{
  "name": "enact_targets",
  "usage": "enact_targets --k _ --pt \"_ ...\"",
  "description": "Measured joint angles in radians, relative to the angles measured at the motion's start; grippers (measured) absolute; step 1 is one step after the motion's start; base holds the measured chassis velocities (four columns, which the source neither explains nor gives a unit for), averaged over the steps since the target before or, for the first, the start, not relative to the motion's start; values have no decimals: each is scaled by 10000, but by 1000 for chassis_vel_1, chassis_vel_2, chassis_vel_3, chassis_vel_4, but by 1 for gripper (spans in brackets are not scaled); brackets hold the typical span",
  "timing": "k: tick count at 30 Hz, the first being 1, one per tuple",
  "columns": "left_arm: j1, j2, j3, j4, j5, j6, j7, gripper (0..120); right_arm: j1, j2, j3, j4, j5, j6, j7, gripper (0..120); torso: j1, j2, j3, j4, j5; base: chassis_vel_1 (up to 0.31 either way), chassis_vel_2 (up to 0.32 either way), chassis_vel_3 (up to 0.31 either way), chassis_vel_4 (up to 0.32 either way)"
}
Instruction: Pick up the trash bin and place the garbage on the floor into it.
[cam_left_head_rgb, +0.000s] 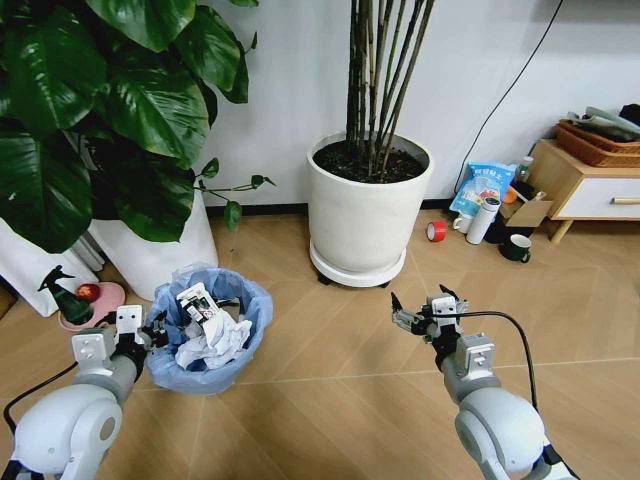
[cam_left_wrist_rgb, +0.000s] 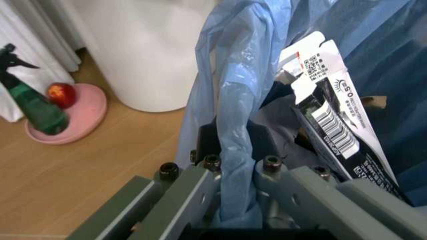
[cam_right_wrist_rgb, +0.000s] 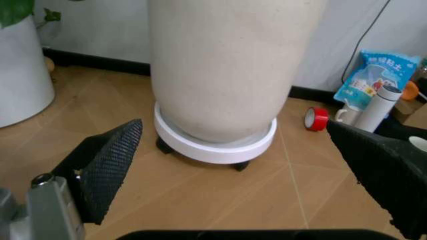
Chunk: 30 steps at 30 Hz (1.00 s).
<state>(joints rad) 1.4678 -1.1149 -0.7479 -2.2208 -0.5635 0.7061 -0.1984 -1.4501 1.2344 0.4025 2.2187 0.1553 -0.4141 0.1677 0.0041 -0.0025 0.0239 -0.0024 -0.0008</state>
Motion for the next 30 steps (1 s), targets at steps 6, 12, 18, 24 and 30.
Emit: enact_targets --k 6,12,18,24,30 --pt "47 53 -51 -74 -12 -5 -7 0 -54 -35 39 71 11 -75 7 100 1 0 1 3 -3 135 109 -128 -99" --pt "34 41 -2 -59 -16 -7 -7 0 -143 -43 82 98 8 -16 25 100 1 0 1 -1 2 112 19 -109 -8" --pt "6 16 68 -18 -8 -9 -6 0 -150 -59 98 98 27 12 35 100 1 0 1 0 -2 167 -125 -169 123" --pt "14 21 16 -51 -8 -10 -10 0 -59 -61 52 60 64 12 36 100 0 0 0 0 2 268 -190 -254 180" --pt "67 -52 -16 -88 4 -18 -29 0 -26 -87 22 12 81 12 34 100 -1 0 0 2 1 311 -241 -331 234"
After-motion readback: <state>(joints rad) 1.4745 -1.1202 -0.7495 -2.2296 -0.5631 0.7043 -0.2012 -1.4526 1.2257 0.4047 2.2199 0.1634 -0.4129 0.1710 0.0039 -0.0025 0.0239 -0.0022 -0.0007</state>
